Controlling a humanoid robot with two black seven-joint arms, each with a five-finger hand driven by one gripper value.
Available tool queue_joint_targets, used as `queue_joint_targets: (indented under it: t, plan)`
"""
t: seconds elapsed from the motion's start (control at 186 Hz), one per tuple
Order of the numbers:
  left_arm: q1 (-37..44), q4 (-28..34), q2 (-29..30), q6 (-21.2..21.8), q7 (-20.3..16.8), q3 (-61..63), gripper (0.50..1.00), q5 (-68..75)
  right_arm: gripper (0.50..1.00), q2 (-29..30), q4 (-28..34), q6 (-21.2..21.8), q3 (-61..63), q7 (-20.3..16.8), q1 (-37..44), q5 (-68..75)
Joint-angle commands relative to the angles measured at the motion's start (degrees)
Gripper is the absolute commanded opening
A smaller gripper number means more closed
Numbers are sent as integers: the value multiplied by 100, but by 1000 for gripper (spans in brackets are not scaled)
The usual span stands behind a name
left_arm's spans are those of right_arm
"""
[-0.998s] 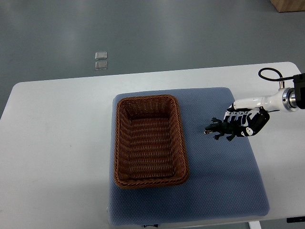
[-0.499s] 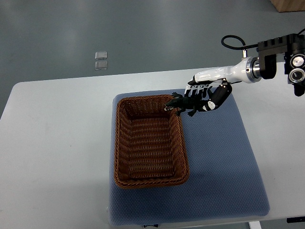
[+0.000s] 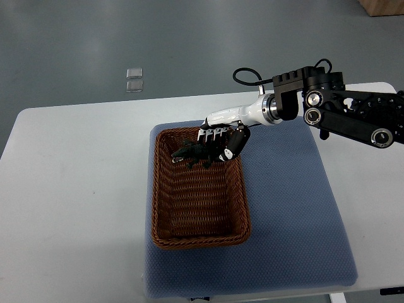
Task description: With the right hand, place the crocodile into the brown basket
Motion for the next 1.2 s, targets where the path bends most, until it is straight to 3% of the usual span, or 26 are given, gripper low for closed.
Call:
queue_joint_targets:
  t: [0.0, 0.354, 0.52, 0.59, 0.762, 1.014, 1.197]
  plan:
    - [-1, 0, 0, -9, 0, 0, 1000, -1, 639, 229, -144, -143, -81, 9, -35, -6]
    - [-1, 0, 0, -9, 0, 0, 1000, -1, 672, 625, -469, -267, -151, 9, -351, -50]
    - [-1, 0, 0, 0, 0, -9, 1000, -1, 750, 616, -522, -267, -222, 9, -439, -50]
    - [-1, 0, 0, -9, 0, -9, 1000, -1, 758, 616, -522, -267, -222, 9, -448, -50]
    - [-1, 0, 0, -9, 0, 0, 1000, -1, 858, 581, -522, -267, -195, 9, -448, -41]
    - [-1, 0, 0, 0, 0, 0, 1000, -10, 860, 282, -513, -249, 33, 18, -351, 65]
    - [-1, 0, 0, 0, 0, -9, 1000, -10, 860, -52, -513, -214, 1070, 26, -457, 205]
